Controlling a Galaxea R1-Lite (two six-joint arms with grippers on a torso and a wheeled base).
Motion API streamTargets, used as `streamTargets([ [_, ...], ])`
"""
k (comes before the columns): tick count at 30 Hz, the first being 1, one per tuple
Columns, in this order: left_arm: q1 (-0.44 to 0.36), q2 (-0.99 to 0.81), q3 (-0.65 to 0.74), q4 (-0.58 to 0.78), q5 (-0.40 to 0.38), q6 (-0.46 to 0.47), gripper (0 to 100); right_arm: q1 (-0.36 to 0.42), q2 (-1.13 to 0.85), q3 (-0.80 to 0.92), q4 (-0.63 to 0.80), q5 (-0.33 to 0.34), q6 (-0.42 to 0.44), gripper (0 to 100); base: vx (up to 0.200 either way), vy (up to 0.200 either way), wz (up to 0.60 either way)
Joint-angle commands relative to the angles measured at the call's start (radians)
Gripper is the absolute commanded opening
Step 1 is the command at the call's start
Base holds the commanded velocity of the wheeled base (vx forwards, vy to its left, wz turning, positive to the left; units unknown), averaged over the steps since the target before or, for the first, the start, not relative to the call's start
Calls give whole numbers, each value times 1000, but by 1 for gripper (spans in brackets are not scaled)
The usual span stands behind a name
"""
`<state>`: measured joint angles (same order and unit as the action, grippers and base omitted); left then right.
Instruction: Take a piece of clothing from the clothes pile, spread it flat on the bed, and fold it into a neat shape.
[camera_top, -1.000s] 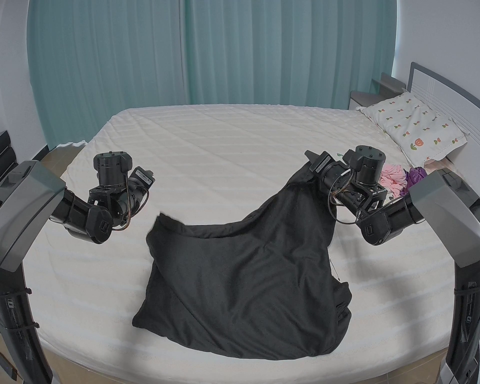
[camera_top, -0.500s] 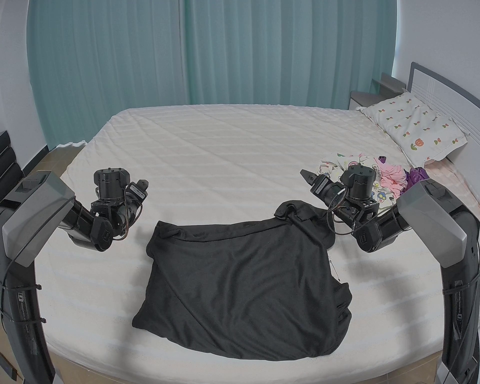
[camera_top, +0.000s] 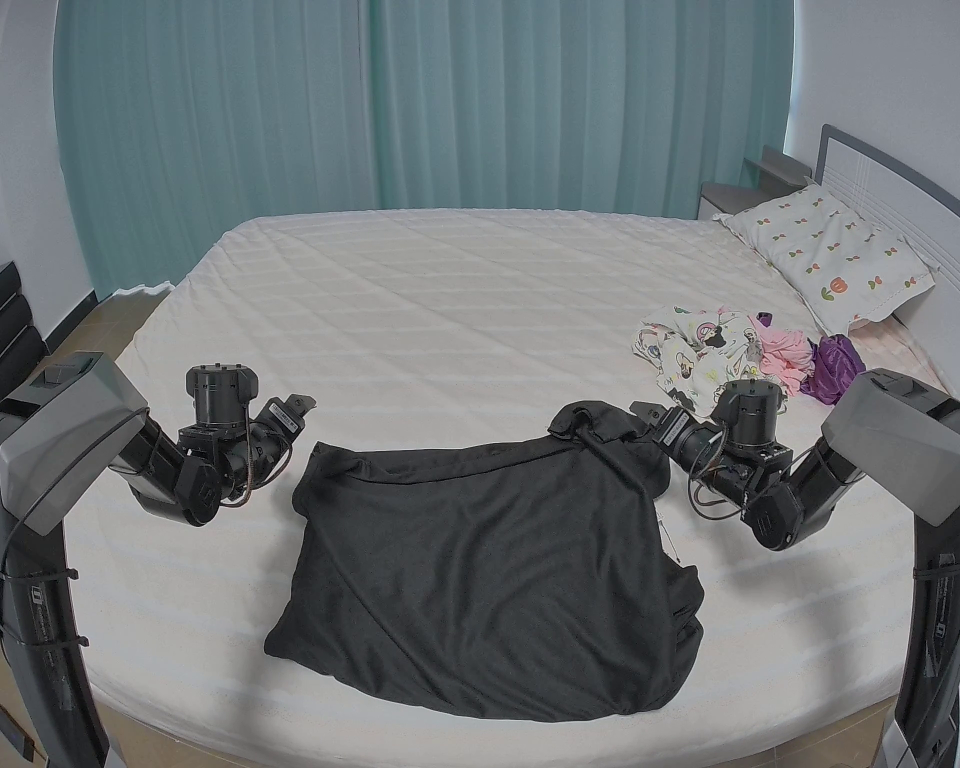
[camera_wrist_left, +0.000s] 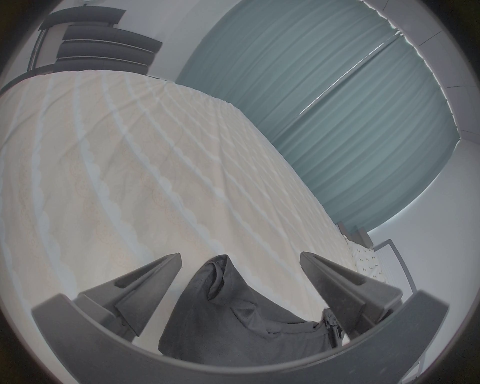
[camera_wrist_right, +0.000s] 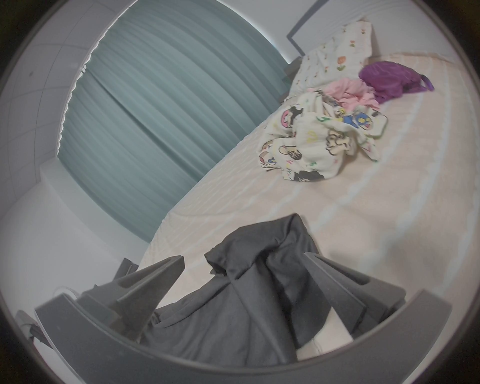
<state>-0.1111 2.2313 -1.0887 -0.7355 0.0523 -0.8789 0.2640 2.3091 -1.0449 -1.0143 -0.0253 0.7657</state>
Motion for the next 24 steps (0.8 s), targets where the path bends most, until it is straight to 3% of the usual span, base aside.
streamTargets([
  [1, -32, 33, -30, 2, -22, 25, 100, 4, -48, 164, -107, 4, 63, 100, 0, 0, 0],
  [6, -56, 53, -73, 24, -22, 29, 100, 7, -51, 252, -199, 4, 90, 100, 0, 0, 0],
  [14, -105, 139, -163, 87, 47, 86, 100, 4, -51, 407, -389, 12, 159, 100, 0, 0, 0],
  [21, -125, 151, -180, 125, 70, 94, 100, 7, -48, 421, -411, 10, 159, 100, 0, 0, 0],
  [22, -127, 154, -183, 125, 73, 95, 0, 7, -48, 421, -412, 10, 161, 100, 0, 0, 0],
  [24, -127, 163, -191, 128, 77, 97, 0, 7, -48, 422, -412, 10, 161, 100, 0, 0, 0],
])
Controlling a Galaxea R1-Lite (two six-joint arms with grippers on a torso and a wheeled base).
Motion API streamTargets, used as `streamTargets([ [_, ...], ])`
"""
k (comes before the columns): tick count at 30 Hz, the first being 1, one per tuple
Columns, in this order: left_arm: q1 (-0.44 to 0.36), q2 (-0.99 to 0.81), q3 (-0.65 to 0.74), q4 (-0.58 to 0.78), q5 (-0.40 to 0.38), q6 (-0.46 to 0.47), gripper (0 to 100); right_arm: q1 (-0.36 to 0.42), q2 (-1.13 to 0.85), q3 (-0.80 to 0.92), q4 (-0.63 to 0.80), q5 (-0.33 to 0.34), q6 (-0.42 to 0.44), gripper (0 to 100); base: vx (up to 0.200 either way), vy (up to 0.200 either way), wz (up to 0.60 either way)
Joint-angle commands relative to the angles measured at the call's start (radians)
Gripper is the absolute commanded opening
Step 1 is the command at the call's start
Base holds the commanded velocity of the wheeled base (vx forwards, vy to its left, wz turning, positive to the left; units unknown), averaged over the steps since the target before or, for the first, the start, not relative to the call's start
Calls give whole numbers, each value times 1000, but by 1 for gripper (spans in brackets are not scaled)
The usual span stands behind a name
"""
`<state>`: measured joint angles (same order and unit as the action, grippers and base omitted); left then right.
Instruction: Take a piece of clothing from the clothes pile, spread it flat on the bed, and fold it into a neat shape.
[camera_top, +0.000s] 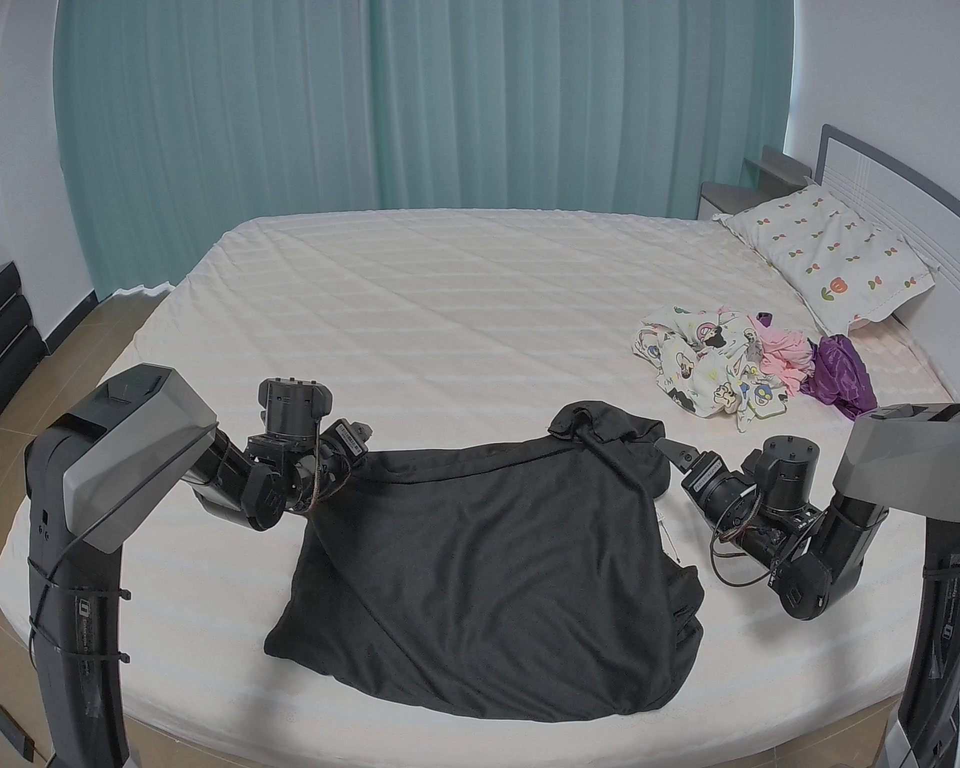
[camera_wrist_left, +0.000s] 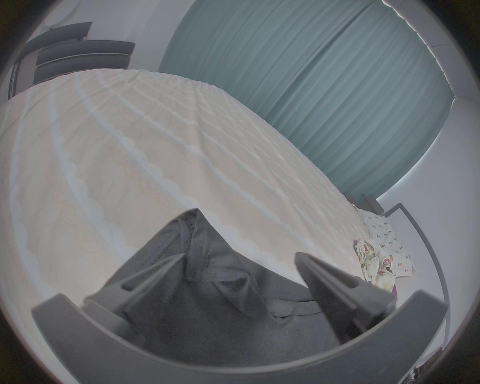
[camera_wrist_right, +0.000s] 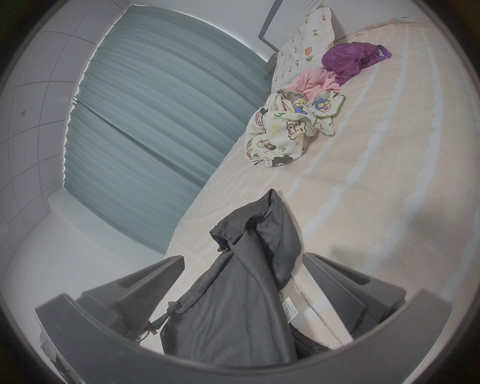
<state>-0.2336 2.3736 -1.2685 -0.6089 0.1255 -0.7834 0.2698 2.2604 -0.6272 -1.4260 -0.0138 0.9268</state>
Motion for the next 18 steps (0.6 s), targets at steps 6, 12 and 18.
streamTargets([
  [6, 8, 116, -118, 8, 101, 50, 0, 2, -1, 4, -1, -8, 1, 100, 0, 0, 0],
  [12, 43, 127, -198, 1, 169, 42, 0, 0, -1, 4, -1, -8, 3, 100, 0, 0, 0],
  [18, 73, 128, -246, -34, 212, 32, 0, 0, 1, 4, -4, -9, 3, 100, 0, 0, 0],
])
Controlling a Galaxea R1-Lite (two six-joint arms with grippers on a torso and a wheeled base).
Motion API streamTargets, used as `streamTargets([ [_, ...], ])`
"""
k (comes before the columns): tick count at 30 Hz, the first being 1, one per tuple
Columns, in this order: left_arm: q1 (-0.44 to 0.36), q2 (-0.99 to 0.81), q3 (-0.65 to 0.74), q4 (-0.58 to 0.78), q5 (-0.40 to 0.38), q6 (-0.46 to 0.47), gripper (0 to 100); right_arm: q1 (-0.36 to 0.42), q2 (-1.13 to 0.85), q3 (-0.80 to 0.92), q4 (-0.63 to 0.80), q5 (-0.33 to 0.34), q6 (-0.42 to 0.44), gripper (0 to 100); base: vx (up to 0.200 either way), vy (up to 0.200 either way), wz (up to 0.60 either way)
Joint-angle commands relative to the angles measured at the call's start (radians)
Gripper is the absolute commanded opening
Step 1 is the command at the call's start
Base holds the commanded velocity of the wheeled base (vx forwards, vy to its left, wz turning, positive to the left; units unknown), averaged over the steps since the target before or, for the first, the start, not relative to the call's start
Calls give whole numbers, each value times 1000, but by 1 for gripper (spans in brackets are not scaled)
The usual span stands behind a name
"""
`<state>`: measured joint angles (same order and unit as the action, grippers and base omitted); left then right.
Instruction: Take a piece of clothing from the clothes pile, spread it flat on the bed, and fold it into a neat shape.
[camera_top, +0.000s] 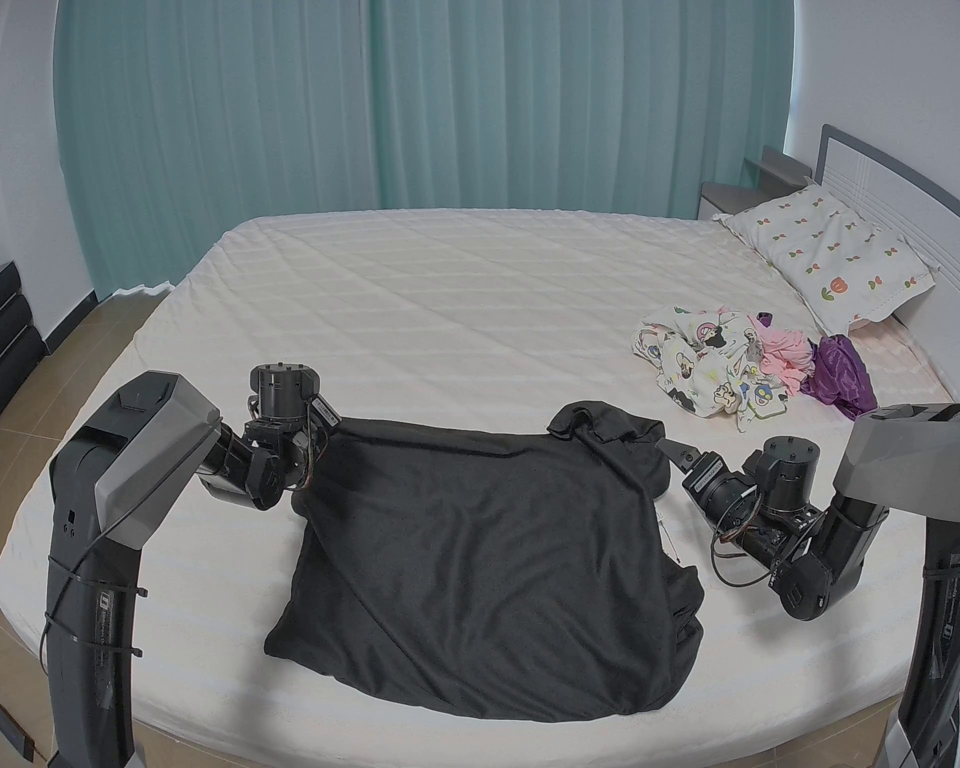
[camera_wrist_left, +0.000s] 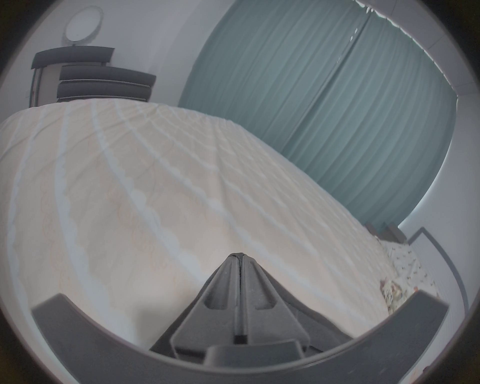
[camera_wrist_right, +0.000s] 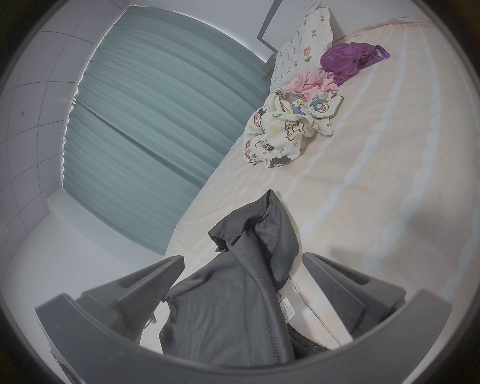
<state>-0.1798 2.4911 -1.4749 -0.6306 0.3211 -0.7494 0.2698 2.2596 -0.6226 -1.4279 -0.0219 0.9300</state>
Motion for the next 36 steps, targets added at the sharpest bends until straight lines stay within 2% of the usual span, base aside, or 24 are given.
streamTargets([
  [1, 23, 12, -53, -11, 21, -2, 0, 0, 0, 0, -8, -1, 0, 100, 0, 0, 0],
  [12, 46, 9, -131, -17, 23, -1, 0, -1, 3, 26, -80, -3, -2, 100, 0, 0, 0],
  [13, 46, 8, -131, -15, 23, -1, 100, -1, 3, 26, -80, -1, -2, 100, 0, 0, 0],
  [20, 46, -4, -97, 14, 23, 4, 100, 3, 6, 34, -86, -1, -2, 100, 0, 0, 0],
  [26, 43, -115, -1, 29, 7, 5, 100, 3, 6, 40, -86, 0, -2, 100, 0, 0, 0],
  [34, 48, -181, 39, 32, -14, 21, 100, 3, 2, 53, -88, 0, -2, 100, 0, 0, 0],
  [36, 45, -230, 123, 14, -16, 7, 100, 3, 0, 55, -86, 0, -2, 100, 0, 0, 0],
])
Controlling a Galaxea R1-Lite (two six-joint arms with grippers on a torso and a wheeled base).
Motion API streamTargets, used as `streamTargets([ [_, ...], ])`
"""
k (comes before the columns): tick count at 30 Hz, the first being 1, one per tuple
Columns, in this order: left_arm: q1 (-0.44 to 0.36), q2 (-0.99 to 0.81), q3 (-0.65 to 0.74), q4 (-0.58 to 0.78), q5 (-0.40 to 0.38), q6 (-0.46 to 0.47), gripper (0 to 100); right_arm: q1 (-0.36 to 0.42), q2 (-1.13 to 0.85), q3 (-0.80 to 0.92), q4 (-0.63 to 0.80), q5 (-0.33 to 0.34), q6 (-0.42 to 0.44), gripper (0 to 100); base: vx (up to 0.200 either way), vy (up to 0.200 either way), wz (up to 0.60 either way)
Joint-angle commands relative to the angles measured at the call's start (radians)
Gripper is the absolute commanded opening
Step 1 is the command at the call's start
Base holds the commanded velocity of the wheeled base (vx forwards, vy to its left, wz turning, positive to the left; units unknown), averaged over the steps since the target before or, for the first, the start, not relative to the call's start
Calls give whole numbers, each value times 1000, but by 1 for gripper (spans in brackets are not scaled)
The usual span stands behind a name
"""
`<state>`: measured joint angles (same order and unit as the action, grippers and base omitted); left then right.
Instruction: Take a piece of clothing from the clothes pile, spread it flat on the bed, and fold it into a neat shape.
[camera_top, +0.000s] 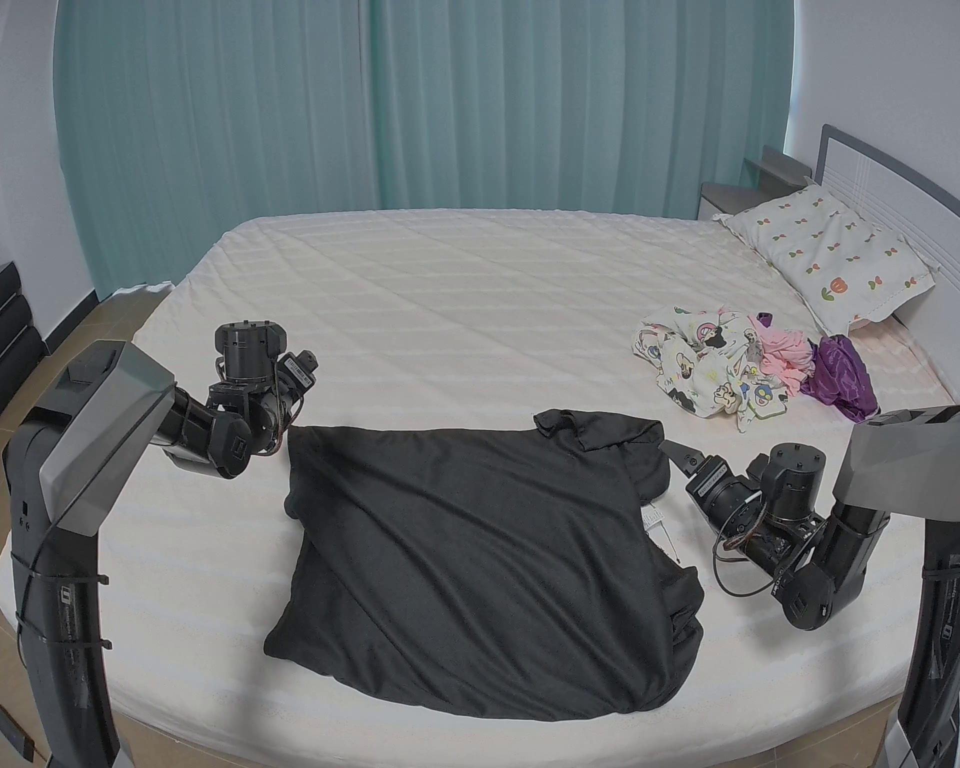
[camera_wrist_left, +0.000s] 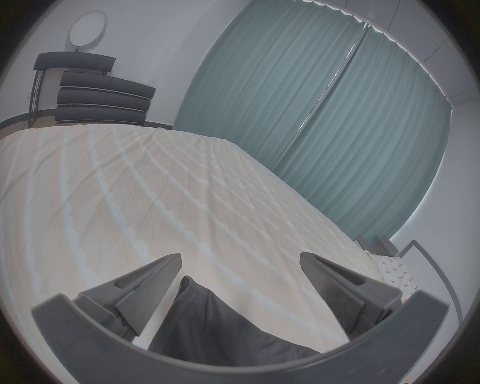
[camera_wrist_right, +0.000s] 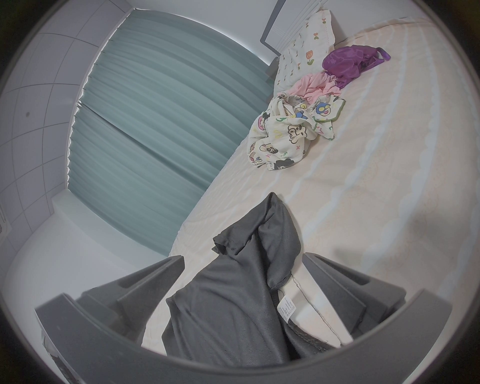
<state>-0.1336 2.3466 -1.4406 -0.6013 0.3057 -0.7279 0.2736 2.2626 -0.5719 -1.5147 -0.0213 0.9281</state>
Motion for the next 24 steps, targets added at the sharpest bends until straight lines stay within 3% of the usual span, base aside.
streamTargets([
  [1, -4, -99, 120, -18, 0, -22, 100, 1, -5, 6, 1, 0, 0, 100, 0, 0, 0],
  [8, -18, -190, 278, -28, -11, -42, 100, 1, -9, 10, 1, -2, 0, 100, 0, 0, 0],
  [11, -23, -225, 336, -29, -19, -54, 100, 1, -5, 15, 1, -2, -2, 100, 200, -200, 0],
  [14, -35, -240, 375, -29, -19, -82, 100, 1, -1, 17, 1, -2, -3, 100, 200, 0, 0],
  [18, -87, -285, 525, -29, -20, -114, 100, 1, 2, 30, 2, 6, -6, 100, 0, 0, 0],
  [24, -93, -340, 672, -32, -40, -123, 100, 1, 3, 30, 2, 7, -6, 100, 0, 0, 0],
])
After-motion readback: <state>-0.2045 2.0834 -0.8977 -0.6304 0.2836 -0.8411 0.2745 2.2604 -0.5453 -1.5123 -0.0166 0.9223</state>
